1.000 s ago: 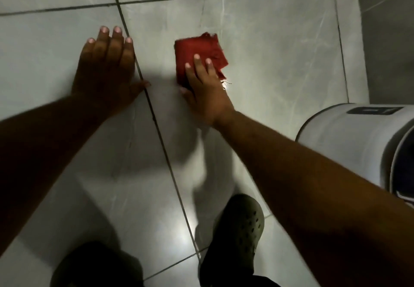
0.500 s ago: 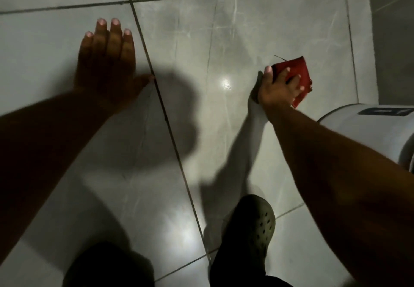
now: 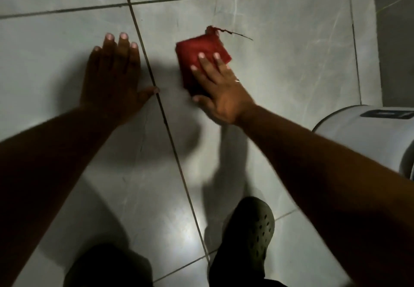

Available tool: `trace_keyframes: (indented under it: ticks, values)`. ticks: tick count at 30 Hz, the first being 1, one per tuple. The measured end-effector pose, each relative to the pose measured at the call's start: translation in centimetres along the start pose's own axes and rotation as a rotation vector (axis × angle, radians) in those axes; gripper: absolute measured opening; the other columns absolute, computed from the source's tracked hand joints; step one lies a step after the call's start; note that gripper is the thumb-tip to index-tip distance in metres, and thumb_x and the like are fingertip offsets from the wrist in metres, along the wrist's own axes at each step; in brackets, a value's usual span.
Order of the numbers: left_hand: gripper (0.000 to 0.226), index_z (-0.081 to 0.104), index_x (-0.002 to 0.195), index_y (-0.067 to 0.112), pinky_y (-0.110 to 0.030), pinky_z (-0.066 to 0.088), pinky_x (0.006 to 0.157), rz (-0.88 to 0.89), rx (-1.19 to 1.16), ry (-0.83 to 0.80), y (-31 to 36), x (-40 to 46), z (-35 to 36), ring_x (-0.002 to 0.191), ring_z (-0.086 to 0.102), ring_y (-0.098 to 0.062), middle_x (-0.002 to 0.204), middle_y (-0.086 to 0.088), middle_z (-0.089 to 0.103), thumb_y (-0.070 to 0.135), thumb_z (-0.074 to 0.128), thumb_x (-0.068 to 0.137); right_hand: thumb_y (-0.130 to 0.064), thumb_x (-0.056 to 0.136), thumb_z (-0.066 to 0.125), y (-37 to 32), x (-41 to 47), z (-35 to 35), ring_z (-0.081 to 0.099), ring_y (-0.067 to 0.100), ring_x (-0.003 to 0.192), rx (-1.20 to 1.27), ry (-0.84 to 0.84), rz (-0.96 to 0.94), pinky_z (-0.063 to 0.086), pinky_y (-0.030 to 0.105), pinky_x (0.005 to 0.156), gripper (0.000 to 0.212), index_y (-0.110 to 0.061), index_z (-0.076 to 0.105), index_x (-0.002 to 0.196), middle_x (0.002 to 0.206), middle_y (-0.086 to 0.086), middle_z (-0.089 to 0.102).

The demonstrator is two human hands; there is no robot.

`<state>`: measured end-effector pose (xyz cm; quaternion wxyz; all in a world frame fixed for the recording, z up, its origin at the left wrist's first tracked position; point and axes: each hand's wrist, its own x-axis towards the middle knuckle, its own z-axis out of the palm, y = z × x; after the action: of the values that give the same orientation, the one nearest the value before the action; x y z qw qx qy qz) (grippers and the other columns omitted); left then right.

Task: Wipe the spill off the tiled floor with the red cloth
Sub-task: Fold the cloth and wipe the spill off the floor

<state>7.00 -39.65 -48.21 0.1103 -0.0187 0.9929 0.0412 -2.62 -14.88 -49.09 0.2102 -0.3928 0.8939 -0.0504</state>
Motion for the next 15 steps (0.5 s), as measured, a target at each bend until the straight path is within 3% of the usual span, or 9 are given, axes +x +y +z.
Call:
trace_keyframes:
  ticks: [2, 5, 8, 11, 13, 15]
  values:
    - [0.089, 0.010, 0.153, -0.001, -0.055, 0.010, 0.118, 0.013, 0.001, 0.017, 0.1, 0.3, -0.1, 0.149, 0.007, -0.046, 0.162, -0.027, 0.009, 0.059, 0.035, 0.093, -0.050, 0.093, 0.043, 3.6, -2.6, -0.1, 0.005, 0.047, 0.146, -0.016, 0.023, 0.129, 0.010, 0.053, 0.121, 0.071, -0.010, 0.026, 0.148, 0.158, 0.023, 0.015]
    - [0.089, 0.011, 0.152, -0.001, -0.054, 0.011, 0.118, 0.011, -0.016, 0.043, 0.1, 1.0, -0.1, 0.149, 0.009, -0.045, 0.161, -0.027, 0.010, 0.059, 0.037, 0.092, -0.045, 0.095, 0.045, 7.4, -7.1, 0.2, -0.001, 0.046, 0.146, 0.160, 0.105, 0.563, 0.003, 0.051, 0.121, 0.071, -0.009, 0.017, 0.150, 0.160, 0.024, 0.006]
    - [0.088, 0.010, 0.152, -0.001, -0.054, 0.010, 0.119, 0.023, -0.008, 0.034, 0.0, 1.2, -0.1, 0.149, 0.008, -0.045, 0.162, -0.026, 0.009, 0.058, 0.037, 0.092, -0.061, 0.094, 0.029, 8.3, -9.9, 1.1, -0.005, 0.042, 0.147, 0.275, 0.099, 1.011, -0.001, 0.052, 0.120, 0.079, -0.013, 0.008, 0.152, 0.162, 0.018, 0.000]
    - [0.087, 0.010, 0.153, 0.000, -0.053, 0.009, 0.119, -0.013, -0.009, 0.031, -0.4, 1.1, 0.1, 0.149, 0.008, -0.044, 0.162, -0.026, 0.007, 0.058, 0.035, 0.093, -0.076, 0.085, 0.016, 6.5, -6.4, 1.1, -0.006, 0.043, 0.147, 0.436, 0.157, 1.455, -0.003, 0.058, 0.117, 0.091, -0.015, 0.003, 0.152, 0.162, 0.016, -0.003]
    - [0.087, 0.009, 0.153, 0.001, -0.052, 0.007, 0.120, -0.032, -0.014, 0.034, -0.6, 1.1, 0.4, 0.150, 0.007, -0.043, 0.162, -0.025, 0.007, 0.059, 0.034, 0.094, -0.081, 0.080, 0.013, 5.2, -2.4, 0.2, -0.005, 0.044, 0.147, 0.508, 0.194, 1.599, -0.006, 0.062, 0.115, 0.100, -0.012, 0.003, 0.151, 0.162, 0.018, -0.003]
    - [0.087, 0.005, 0.154, 0.003, -0.050, 0.004, 0.121, -0.054, 0.002, 0.029, -0.7, 1.3, 0.6, 0.151, 0.004, -0.041, 0.163, -0.024, 0.004, 0.062, 0.030, 0.094, -0.084, 0.075, 0.009, 3.8, 1.7, -0.9, -0.008, 0.046, 0.146, 0.516, 0.190, 1.534, -0.010, 0.064, 0.112, 0.105, -0.011, 0.000, 0.151, 0.161, 0.018, -0.006]
